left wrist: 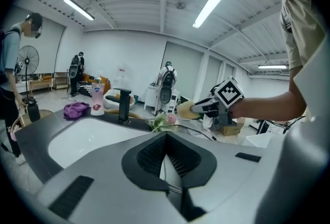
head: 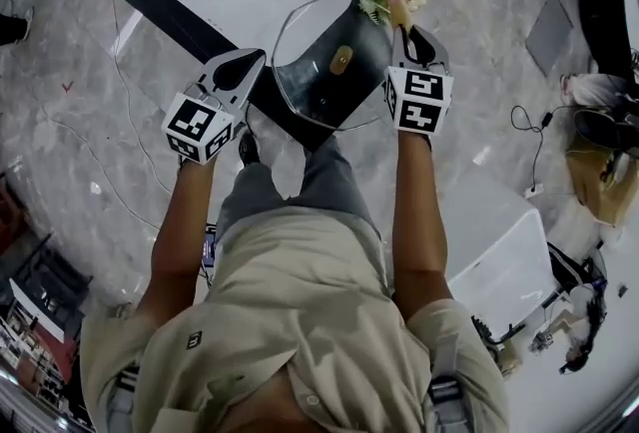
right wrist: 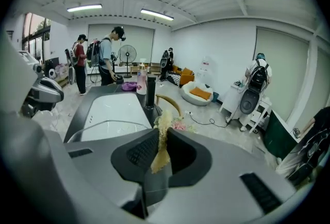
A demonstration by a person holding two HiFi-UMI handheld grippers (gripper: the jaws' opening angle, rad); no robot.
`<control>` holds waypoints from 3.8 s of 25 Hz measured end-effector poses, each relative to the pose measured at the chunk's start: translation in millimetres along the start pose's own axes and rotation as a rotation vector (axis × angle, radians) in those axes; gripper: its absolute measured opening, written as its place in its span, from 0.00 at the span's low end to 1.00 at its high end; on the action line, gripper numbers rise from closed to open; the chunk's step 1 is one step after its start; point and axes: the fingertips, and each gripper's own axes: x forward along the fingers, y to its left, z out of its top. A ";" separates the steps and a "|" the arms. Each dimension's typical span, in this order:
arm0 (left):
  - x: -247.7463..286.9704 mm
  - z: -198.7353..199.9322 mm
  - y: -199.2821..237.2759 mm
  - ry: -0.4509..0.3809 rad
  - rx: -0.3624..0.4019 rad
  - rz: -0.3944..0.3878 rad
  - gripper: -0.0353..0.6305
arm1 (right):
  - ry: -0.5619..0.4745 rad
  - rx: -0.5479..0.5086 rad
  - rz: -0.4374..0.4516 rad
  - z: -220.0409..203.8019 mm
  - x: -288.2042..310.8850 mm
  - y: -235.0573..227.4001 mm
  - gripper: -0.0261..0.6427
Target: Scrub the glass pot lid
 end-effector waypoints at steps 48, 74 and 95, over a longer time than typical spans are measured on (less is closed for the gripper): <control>50.7 -109.8 8.3 0.191 -0.093 0.030 0.08 | 0.218 -0.241 0.374 -82.7 50.2 111.2 0.13; 57.2 -109.9 6.7 0.186 -0.079 0.033 0.08 | 0.258 -0.396 0.626 -116.1 11.2 188.3 0.14; 57.3 -109.6 4.6 0.201 -0.068 0.033 0.08 | 0.264 -0.382 0.770 -119.2 -27.4 221.6 0.13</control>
